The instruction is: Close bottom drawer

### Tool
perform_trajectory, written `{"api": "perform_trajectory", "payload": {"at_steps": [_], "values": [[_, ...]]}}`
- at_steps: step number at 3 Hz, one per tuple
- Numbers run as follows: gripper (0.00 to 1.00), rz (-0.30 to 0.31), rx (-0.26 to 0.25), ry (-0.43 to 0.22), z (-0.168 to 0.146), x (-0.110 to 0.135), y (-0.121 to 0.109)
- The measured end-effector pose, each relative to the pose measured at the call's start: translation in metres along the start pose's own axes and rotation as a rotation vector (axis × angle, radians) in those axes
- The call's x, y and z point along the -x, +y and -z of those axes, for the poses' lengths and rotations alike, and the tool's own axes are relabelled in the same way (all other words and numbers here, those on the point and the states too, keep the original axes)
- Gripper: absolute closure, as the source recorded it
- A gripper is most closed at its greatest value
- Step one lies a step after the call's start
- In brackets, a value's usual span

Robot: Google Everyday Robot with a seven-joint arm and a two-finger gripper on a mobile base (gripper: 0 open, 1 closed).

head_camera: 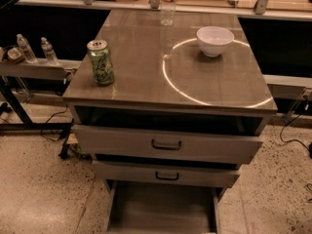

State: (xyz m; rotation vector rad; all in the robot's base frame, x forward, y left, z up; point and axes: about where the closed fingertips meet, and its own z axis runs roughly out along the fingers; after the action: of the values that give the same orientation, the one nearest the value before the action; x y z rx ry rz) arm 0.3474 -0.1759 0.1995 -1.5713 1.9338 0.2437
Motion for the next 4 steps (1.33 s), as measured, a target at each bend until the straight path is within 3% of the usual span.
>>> {"api": "perform_trajectory", "payload": {"at_steps": [1,2,3,4], "values": [[1.0,0.0,0.0,0.0,0.0,0.0,0.0],[1.0,0.013,-0.021,-0.052,-0.009,0.023,-0.018],[0.8,0.014,-0.019,-0.056,-0.009,0.024,-0.017],[0.91,0.014,-0.017,-0.057,-0.01,0.025,-0.016]]}}
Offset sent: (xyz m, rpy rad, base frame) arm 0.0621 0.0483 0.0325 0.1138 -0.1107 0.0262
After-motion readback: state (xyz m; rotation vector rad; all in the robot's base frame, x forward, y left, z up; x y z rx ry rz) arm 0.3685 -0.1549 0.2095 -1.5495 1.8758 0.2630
